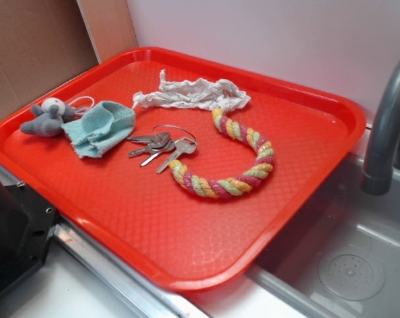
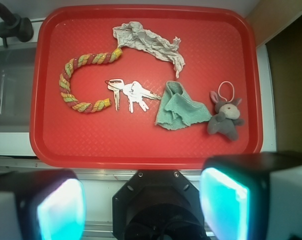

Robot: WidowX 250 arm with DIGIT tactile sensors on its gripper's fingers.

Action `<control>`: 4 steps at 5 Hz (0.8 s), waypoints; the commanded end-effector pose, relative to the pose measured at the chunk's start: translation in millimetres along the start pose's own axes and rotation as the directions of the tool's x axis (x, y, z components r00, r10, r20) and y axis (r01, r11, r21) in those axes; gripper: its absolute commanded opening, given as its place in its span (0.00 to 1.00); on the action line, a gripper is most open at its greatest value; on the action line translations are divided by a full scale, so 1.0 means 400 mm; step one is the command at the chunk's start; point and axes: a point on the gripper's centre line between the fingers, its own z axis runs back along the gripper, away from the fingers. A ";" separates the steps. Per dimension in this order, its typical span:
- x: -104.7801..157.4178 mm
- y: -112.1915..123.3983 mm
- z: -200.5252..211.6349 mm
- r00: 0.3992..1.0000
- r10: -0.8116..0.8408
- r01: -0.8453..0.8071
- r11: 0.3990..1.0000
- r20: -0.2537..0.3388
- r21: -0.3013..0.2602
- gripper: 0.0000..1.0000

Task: Grab the multicolored rope.

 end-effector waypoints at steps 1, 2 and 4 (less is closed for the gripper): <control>0.000 0.000 0.000 1.000 0.000 0.000 1.000 0.000 0.000 1.00; 0.024 -0.032 -0.017 0.991 0.135 -0.135 0.991 -0.006 -0.007 1.00; 0.084 -0.098 -0.089 0.842 0.539 -0.539 0.842 -0.013 0.020 1.00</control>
